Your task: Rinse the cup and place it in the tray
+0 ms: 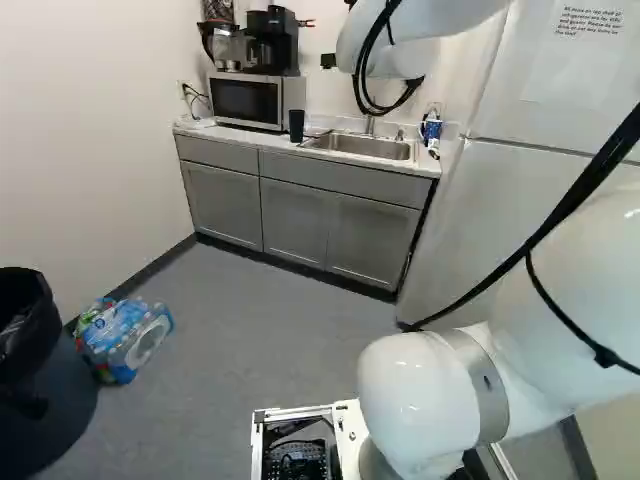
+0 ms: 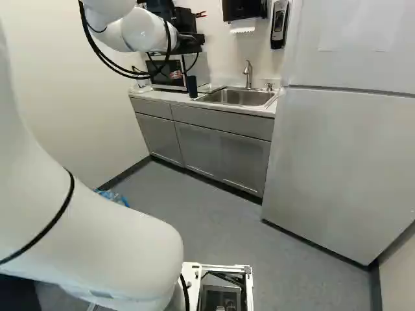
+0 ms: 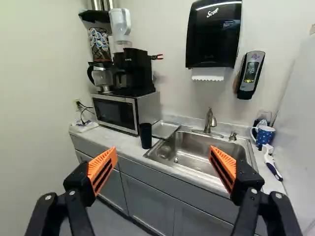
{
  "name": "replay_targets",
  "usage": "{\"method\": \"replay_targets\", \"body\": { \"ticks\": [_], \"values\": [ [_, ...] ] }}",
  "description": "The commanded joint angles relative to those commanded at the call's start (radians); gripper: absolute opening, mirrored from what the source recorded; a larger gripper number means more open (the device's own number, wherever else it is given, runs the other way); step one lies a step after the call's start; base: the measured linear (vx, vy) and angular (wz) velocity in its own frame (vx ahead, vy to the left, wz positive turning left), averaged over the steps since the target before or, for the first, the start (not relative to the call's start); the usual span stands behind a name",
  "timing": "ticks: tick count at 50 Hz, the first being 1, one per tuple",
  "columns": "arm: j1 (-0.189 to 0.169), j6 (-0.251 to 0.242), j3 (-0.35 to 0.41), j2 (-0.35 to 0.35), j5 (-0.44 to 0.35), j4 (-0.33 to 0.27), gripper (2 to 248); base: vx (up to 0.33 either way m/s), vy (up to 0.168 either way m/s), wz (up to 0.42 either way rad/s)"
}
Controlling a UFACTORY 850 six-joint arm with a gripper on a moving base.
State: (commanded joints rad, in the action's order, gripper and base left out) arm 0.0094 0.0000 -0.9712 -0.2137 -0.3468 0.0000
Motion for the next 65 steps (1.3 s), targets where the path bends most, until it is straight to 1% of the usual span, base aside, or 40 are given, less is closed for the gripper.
{"method": "replay_targets", "body": {
  "ticks": [65],
  "values": [
    [0.0,0.0,0.0,0.0,0.0,0.0,247,0.126,-0.001,-0.016]
  ]
}}
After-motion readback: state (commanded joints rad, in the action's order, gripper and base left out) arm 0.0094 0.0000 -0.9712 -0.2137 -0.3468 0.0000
